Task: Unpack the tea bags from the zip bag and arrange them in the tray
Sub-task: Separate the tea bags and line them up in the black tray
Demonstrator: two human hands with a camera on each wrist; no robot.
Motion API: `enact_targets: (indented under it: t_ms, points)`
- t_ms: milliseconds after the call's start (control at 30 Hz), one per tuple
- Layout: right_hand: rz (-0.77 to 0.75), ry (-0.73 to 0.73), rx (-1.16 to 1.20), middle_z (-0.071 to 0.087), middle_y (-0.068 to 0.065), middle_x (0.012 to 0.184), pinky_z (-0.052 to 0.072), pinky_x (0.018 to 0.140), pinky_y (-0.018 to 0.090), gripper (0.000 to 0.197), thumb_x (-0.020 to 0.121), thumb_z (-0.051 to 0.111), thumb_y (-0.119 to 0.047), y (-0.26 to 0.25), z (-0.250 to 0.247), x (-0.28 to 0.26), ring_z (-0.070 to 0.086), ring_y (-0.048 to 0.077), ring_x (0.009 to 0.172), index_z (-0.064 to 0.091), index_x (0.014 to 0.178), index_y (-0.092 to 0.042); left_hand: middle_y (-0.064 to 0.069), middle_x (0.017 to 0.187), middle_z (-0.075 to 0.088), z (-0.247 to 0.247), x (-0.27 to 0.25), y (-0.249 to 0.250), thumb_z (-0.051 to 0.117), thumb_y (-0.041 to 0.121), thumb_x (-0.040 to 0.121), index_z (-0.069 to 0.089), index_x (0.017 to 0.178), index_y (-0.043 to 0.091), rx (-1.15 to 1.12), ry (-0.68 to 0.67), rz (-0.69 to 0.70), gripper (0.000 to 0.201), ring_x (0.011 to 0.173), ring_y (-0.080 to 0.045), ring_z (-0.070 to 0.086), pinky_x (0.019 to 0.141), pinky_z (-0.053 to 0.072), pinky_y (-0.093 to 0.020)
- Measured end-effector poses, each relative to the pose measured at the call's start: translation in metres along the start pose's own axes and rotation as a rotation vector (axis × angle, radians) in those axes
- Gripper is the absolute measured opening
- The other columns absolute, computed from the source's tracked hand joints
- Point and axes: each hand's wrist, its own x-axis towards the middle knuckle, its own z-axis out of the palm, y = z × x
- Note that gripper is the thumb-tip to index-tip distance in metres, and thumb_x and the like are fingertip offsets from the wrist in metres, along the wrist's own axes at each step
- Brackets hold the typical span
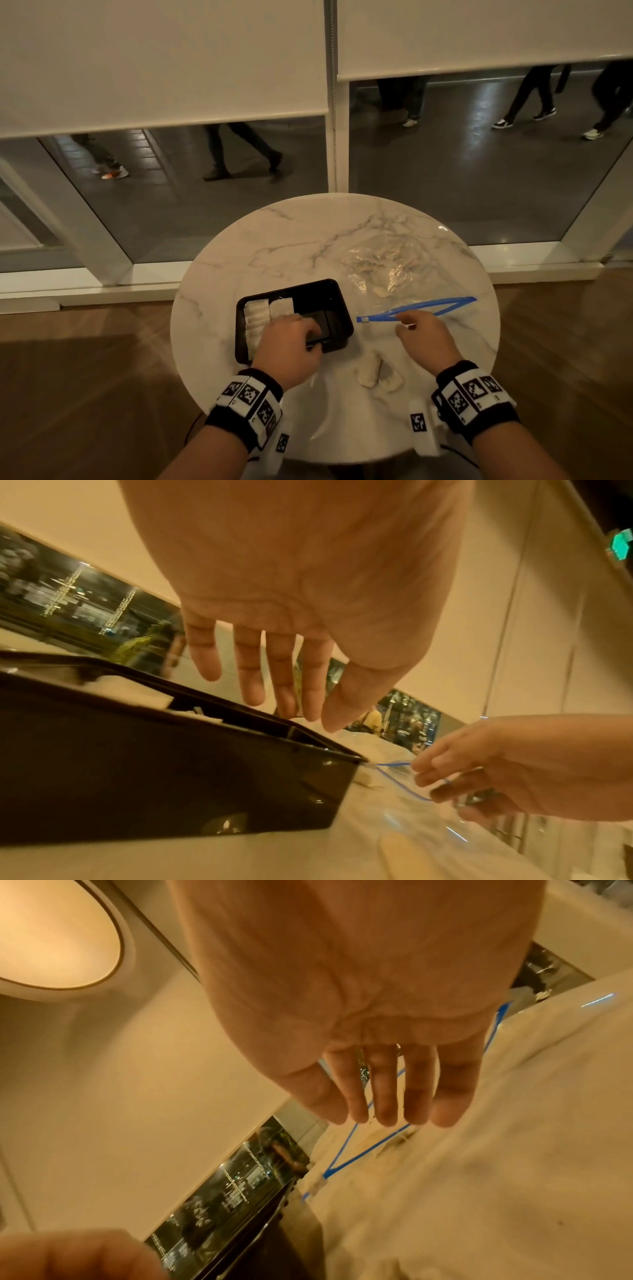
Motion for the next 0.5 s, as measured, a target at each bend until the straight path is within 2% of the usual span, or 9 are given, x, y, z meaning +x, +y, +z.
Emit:
enact_targets:
  t_ms: [100,200,267,367,433,500]
  points:
    - [0.031,0.049,-0.042,0.065,0.007,0.130,0.043,0.101,0.030,0.035,0.094,0.056,-0.012,0.007,-0.004,0.011,0.059,0.024,0.121,0.066,0.127,-0.010,0.011,0.118,0.060,0.008,0.016,0.035,0.058,0.037,0.091,0.067,0.119,0.033,-0.030,0.004,0.132,0.030,0.111,-0.014,0.053,0.096,0.046,-0.036]
    - [0.040,0.018,-0.141,0.061,0.007,0.137,0.043,0.107,0.036,0.041,0.094,0.053,-0.015,0.009,-0.006,0.018,0.056,0.025,0.127,0.061,0.135,-0.013,0.004,0.143,0.047,0.019,0.037,0.067,0.053,0.035,0.094,0.058,0.135,0.036,0.104,-0.077,0.226,0.041,0.129,-0.022,0.041,0.103,0.039,-0.043]
    - [0.028,-0.059,-0.262,0.055,0.004,0.145,0.040,0.112,0.039,0.049,0.095,0.048,-0.020,0.009,-0.007,0.021,0.051,0.025,0.132,0.052,0.143,-0.021,-0.004,0.156,0.033,0.025,0.049,0.085,0.053,0.035,0.095,0.053,0.142,0.036,0.254,-0.172,0.270,0.047,0.139,-0.030,0.030,0.108,0.033,-0.049]
    - [0.014,-0.226,-0.456,0.054,0.003,0.145,0.031,0.116,0.045,0.056,0.098,0.037,-0.024,0.009,-0.008,0.025,0.050,0.025,0.133,0.032,0.153,-0.032,-0.010,0.161,0.023,0.035,0.062,0.105,0.055,0.037,0.095,0.053,0.143,0.033,0.461,-0.280,0.295,0.048,0.143,-0.038,0.023,0.111,0.028,-0.055]
    - [0.007,-0.282,-0.493,0.060,0.004,0.137,0.039,0.110,0.043,0.059,0.100,0.033,-0.027,0.009,-0.008,0.026,0.056,0.026,0.125,0.019,0.156,-0.036,-0.012,0.161,0.022,0.041,0.067,0.112,0.057,0.040,0.095,0.052,0.143,0.031,0.567,-0.328,0.275,0.050,0.143,-0.041,0.021,0.113,0.026,-0.057]
    - [-0.002,-0.259,-0.489,0.068,0.005,0.116,0.047,0.095,0.038,0.067,0.100,0.034,-0.027,0.010,-0.010,0.029,0.064,0.026,0.106,0.001,0.157,-0.039,-0.012,0.157,0.027,0.045,0.070,0.114,0.056,0.041,0.095,0.049,0.146,0.026,0.624,-0.345,0.251,0.053,0.142,-0.042,0.025,0.112,0.027,-0.057]
